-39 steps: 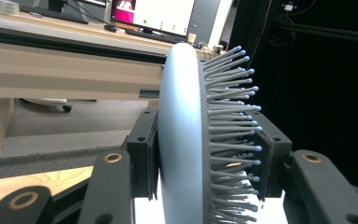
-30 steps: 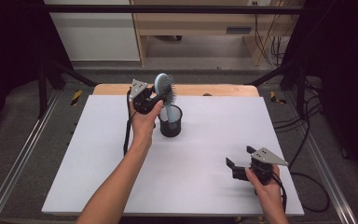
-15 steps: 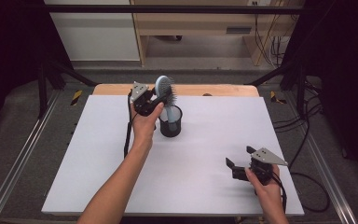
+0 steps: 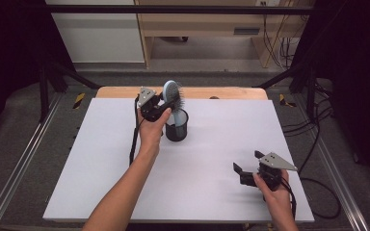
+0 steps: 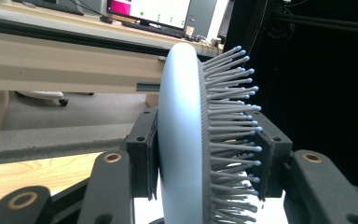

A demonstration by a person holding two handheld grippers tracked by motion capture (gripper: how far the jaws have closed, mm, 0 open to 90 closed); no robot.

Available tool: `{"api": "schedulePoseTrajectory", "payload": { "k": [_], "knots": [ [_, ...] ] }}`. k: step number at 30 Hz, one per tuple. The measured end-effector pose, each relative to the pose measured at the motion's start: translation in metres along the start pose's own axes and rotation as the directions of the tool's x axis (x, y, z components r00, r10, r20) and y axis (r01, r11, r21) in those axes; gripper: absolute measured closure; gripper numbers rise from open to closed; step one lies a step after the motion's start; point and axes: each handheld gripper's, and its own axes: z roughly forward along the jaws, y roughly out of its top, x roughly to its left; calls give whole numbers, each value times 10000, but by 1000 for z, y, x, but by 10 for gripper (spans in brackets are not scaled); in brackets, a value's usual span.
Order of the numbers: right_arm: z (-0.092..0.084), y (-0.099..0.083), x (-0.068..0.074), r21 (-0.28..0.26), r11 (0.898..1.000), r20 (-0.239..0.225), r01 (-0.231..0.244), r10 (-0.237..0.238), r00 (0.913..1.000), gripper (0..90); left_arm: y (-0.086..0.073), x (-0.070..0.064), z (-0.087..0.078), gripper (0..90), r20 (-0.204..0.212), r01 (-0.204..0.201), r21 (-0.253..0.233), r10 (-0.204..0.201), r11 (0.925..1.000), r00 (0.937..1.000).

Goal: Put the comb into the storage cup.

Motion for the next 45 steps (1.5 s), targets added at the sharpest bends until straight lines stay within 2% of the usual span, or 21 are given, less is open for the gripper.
{"api": "schedulePoseTrajectory", "payload": {
  "k": [21, 32, 45],
  "knots": [
    [1, 0, 1, 24, 10000, 4, 28, -28, 10000, 55, -5, 7, -6, 502, -115, 172, 85, -171, 9998, 9998],
    [1, 0, 1, 12, 10000, -23, 66, -66, 10000, 54, -6, 21, -12, 486, -268, 753, 89, -750, 9971, 9968],
    [1, 0, 2, 16, 10000, -40, 88, -88, 10000, 54, -6, 30, -15, 468, -369, 1040, 139, -1035, 9945, 9939]
  ]
}}
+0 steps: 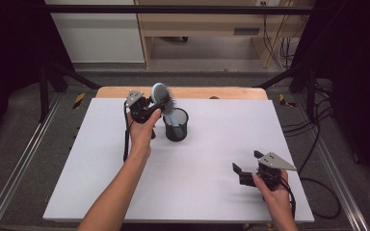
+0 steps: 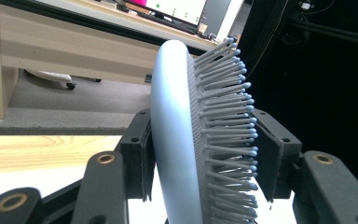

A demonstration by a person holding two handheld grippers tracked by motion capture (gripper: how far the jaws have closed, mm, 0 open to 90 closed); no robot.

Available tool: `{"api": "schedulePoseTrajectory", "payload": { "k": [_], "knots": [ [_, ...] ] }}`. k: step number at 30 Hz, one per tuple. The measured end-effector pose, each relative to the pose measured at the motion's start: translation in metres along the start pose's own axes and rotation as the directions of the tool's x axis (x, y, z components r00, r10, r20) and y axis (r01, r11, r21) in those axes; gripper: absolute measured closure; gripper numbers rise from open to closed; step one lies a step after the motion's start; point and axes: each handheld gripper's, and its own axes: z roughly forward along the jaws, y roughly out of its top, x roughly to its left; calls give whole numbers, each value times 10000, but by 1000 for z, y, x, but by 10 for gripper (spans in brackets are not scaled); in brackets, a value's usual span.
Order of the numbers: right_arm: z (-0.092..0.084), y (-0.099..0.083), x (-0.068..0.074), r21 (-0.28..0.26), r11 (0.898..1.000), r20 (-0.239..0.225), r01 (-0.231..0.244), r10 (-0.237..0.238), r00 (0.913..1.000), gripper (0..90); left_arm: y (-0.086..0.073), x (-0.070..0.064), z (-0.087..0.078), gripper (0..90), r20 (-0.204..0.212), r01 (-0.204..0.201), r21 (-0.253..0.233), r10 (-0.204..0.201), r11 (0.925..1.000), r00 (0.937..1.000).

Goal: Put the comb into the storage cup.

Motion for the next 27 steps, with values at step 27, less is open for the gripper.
{"api": "schedulePoseTrajectory", "payload": {
  "k": [27],
  "knots": [
    [0, 0, 1, 13, 10000, -1, -68, 68, 10000, 53, 0, 13, -3, 428, -350, -1, 104, 5, 9999, 9994]
  ]
}}
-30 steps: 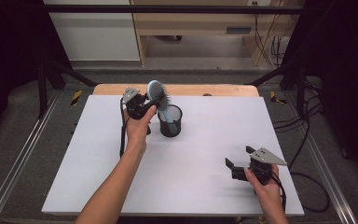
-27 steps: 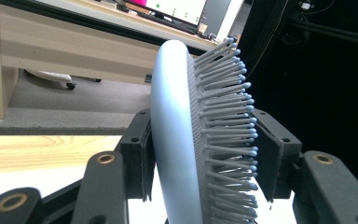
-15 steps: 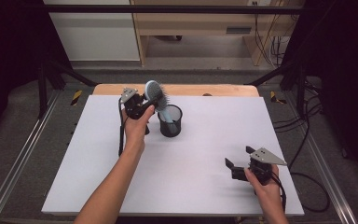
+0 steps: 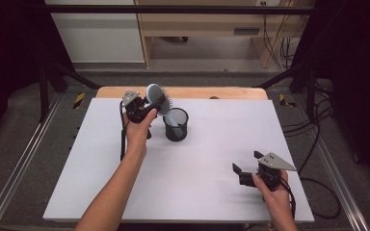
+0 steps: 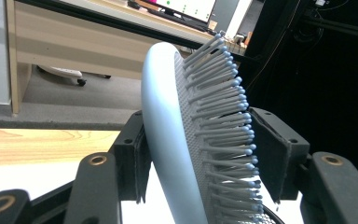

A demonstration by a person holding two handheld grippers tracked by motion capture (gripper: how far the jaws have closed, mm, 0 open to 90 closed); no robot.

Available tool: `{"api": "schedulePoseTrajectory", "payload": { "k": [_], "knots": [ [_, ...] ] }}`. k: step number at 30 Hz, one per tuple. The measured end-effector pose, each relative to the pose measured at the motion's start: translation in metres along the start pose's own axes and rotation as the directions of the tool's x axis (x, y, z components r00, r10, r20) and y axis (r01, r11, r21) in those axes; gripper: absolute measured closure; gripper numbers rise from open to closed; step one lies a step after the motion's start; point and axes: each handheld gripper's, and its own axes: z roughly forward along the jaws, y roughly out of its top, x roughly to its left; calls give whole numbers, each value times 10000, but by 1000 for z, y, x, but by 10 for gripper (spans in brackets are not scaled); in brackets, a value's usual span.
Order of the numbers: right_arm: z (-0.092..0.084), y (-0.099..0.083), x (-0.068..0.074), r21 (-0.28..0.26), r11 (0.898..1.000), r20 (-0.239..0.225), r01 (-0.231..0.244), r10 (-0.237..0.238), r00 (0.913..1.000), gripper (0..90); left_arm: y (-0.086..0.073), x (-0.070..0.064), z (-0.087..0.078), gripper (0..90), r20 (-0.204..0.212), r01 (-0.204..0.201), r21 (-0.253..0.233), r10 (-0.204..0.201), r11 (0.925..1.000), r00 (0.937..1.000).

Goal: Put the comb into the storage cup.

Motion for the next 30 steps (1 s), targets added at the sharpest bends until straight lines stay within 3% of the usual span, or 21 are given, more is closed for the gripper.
{"api": "schedulePoseTrajectory", "payload": {
  "k": [30],
  "knots": [
    [0, 1, 1, -14, 10000, -20, 38, -38, 10000, 53, 3, -3, -3, 351, -302, -850, 44, 851, 9964, 9959]
  ]
}}
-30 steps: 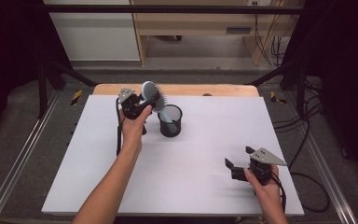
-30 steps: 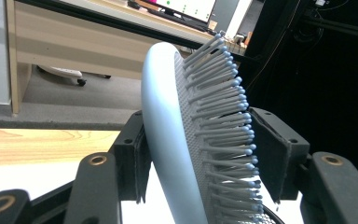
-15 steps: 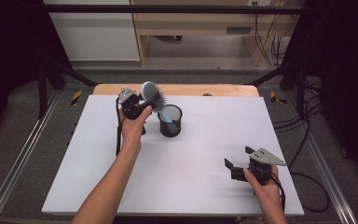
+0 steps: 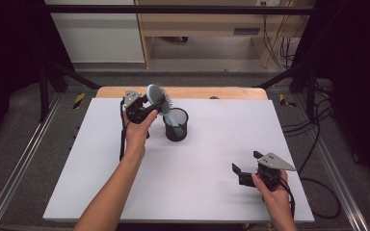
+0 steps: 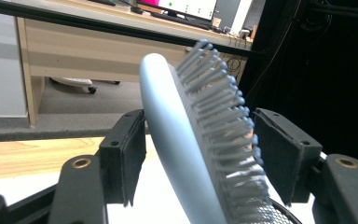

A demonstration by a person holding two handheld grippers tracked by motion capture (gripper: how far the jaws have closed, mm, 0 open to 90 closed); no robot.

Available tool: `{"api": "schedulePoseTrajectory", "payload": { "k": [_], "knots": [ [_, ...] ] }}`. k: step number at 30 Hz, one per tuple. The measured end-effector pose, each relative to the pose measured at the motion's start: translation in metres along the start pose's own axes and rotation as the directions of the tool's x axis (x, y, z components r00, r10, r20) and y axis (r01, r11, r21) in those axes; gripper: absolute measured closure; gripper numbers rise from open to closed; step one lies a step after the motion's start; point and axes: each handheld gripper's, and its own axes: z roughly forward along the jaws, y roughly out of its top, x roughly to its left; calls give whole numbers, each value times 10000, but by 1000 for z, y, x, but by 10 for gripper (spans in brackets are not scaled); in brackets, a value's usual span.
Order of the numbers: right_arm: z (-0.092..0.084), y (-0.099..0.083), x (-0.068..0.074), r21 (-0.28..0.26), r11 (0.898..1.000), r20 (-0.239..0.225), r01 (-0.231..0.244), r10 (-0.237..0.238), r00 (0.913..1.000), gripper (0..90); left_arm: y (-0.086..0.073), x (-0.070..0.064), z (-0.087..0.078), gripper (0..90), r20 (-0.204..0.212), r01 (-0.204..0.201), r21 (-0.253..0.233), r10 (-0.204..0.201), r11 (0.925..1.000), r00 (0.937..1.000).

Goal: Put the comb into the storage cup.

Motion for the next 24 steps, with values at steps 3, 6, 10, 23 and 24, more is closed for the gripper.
{"api": "schedulePoseTrajectory", "payload": {
  "k": [3, 6, 10, 23, 24],
  "knots": [
    [0, 0, 0, 17, 10000, -16, -14, 14, 10000, 53, 0, 0, 0, 334, -20, -44, 21, 44, 10000, 10000],
    [0, 0, 0, 19, 10000, -21, -20, 20, 10000, 52, 0, 0, 0, 321, -16, -95, 3, 95, 10000, 10000],
    [0, 0, 1, 26, 10000, -27, -17, 17, 10000, 53, 0, -1, -1, 311, -15, -176, -2, 176, 9998, 9998],
    [1, 0, 1, 39, 10000, -36, 1, -1, 10000, 53, -1, -5, 1, 127, -222, -574, 217, 579, 9981, 9981],
    [1, 0, 1, 52, 10000, -35, 38, -38, 10000, 53, -1, -5, 2, 113, -246, -540, 248, 546, 9982, 9982]
  ]
}}
